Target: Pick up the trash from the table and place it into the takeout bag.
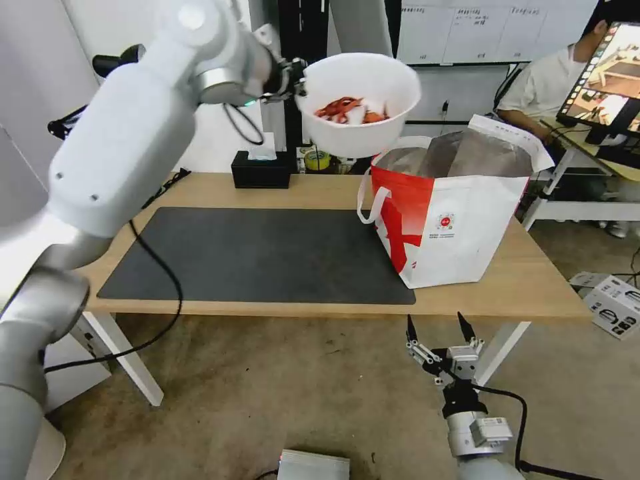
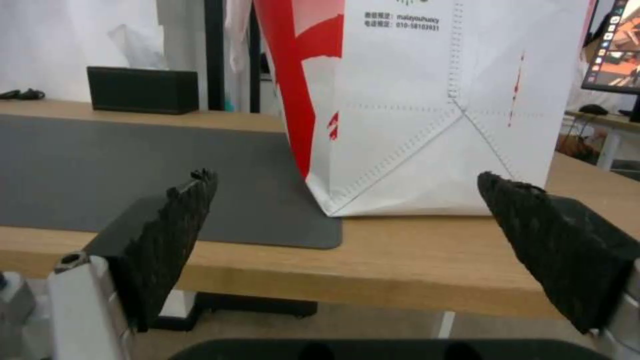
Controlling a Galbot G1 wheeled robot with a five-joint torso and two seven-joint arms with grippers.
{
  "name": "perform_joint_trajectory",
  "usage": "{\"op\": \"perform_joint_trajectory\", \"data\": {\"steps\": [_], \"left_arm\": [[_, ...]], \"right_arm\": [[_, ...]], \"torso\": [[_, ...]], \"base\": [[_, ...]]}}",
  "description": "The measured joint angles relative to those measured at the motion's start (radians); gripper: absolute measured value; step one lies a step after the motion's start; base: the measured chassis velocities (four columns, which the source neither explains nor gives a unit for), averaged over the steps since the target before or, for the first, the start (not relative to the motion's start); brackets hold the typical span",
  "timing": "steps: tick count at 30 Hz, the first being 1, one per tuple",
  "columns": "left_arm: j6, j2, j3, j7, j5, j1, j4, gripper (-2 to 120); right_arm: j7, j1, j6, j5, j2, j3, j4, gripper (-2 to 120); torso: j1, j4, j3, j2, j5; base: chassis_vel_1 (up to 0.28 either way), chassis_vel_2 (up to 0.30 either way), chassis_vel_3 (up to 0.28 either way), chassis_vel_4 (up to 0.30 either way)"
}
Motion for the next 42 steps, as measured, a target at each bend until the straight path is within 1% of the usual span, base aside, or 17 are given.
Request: {"op": "perform_joint_trajectory", "data": {"steps": [2, 3, 5, 6, 7, 10, 11, 13, 15, 17, 20, 21, 26, 29, 32, 34, 42], "left_arm": [[0.000, -0.039, 0.013, 0.004, 0.014, -0.019, 0.041, 0], [0.000, -0.039, 0.013, 0.004, 0.014, -0.019, 0.041, 0], [-0.003, -0.083, 0.025, 0.007, 0.029, -0.032, 0.079, 0], [-0.003, -0.098, 0.029, 0.008, 0.035, -0.034, 0.088, 0], [-0.003, -0.098, 0.029, 0.008, 0.035, -0.034, 0.088, 0], [-0.006, -0.148, 0.036, 0.010, 0.057, -0.036, 0.112, 0], [-0.006, -0.148, 0.036, 0.010, 0.057, -0.036, 0.112, 0], [-0.008, -0.178, 0.040, 0.010, 0.070, -0.036, 0.128, 0], [-0.009, -0.195, 0.045, 0.011, 0.077, -0.038, 0.137, 0], [-0.009, -0.223, 0.051, 0.018, 0.093, -0.041, 0.155, 0], [-0.009, -0.239, 0.053, 0.025, 0.103, -0.043, 0.168, 0], [-0.009, -0.260, 0.056, 0.035, 0.118, -0.045, 0.186, 0], [-0.009, -0.293, 0.059, 0.045, 0.140, -0.045, 0.213, 0], [-0.009, -0.329, 0.060, 0.060, 0.171, -0.044, 0.246, 0], [-0.010, -0.334, 0.061, 0.064, 0.177, -0.043, 0.251, 0], [-0.012, -0.354, 0.064, 0.079, 0.212, -0.036, 0.280, 0], [-0.018, -0.368, 0.075, 0.096, 0.249, -0.010, 0.297, 0]], "right_arm": [[0.000, 0.000, 0.000, 0.000, 0.002, 0.000, 0.001, 97], [0.000, 0.000, 0.000, 0.000, 0.002, 0.000, 0.001, 97], [0.000, 0.002, 0.001, 0.000, 0.004, 0.000, 0.001, 97], [0.000, 0.003, 0.001, 0.000, 0.005, 0.000, 0.001, 97], [0.000, 0.003, 0.001, 0.000, 0.005, 0.000, 0.001, 97], [0.000, 0.004, 0.001, 0.001, 0.006, 0.001, 0.005, 97], [0.000, 0.004, 0.001, 0.001, 0.006, 0.001, 0.005, 97], [0.001, 0.003, 0.001, 0.001, 0.006, 0.002, 0.008, 97], [0.001, 0.003, 0.001, 0.002, 0.006, 0.002, 0.009, 97], [0.001, 0.003, 0.001, 0.002, 0.007, 0.002, 0.010, 97], [0.001, 0.003, 0.002, 0.002, 0.007, 0.002, 0.014, 97], [0.002, 0.001, 0.002, 0.003, 0.008, 0.003, 0.017, 97], [0.002, 0.000, 0.002, 0.006, 0.008, 0.006, 0.023, 97], [0.002, -0.003, 0.002, 0.011, 0.007, 0.013, 0.028, 97], [0.002, -0.003, 0.002, 0.011, 0.007, 0.014, 0.029, 97], [0.003, -0.003, 0.003, 0.015, 0.007, 0.016, 0.030, 97], [0.004, -0.001, 0.003, 0.019, 0.006, 0.017, 0.030, 97]], "torso": [[0.000, 0.0001, 0.000, 0.000, -0.0001], [0.000, 0.0001, 0.000, 0.000, -0.0001], [0.000, 0.0001, 0.000, 0.000, 0.0000], [0.000, 0.0000, 0.000, 0.000, 0.0000], [0.000, 0.0000, 0.000, 0.000, 0.0000], [0.000, 0.0000, 0.000, 0.000, -0.0001], [0.000, 0.0000, 0.000, 0.000, -0.0001], [0.000, 0.0000, 0.000, 0.000, -0.0001], [0.000, 0.0000, 0.000, 0.000, -0.0001], [0.000, 0.0000, 0.000, 0.000, -0.0001], [0.000, 0.0000, 0.000, 0.000, -0.0001], [0.000, 0.0001, 0.000, 0.000, -0.0001], [0.000, 0.0001, 0.000, 0.000, -0.0001], [0.000, 0.0000, 0.000, 0.000, -0.0001], [0.000, 0.0000, 0.000, 0.000, -0.0001], [0.000, 0.0001, 0.000, 0.000, -0.0001], [0.000, 0.0001, 0.000, 0.000, -0.0003]], "base": [[0.000, 0.000, 0.000, 0.000], [0.000, 0.000, 0.000, 0.000], [0.000, 0.000, 0.000, 0.000], [0.000, 0.000, 0.000, 0.000], [0.000, 0.000, 0.000, 0.000], [0.000, 0.000, 0.000, 0.000], [0.000, 0.000, 0.000, 0.000], [0.000, 0.000, 0.000, 0.000], [0.000, 0.000, 0.000, 0.000], [0.000, 0.000, 0.000, 0.000], [0.000, 0.000, 0.000, 0.000], [0.000, 0.000, 0.000, 0.000], [0.000, 0.000, 0.000, 0.000], [0.000, 0.000, 0.000, 0.000], [0.000, 0.000, 0.000, 0.000], [0.000, 0.000, 0.000, 0.000], [0.000, 0.000, 0.000, 0.000]]}}
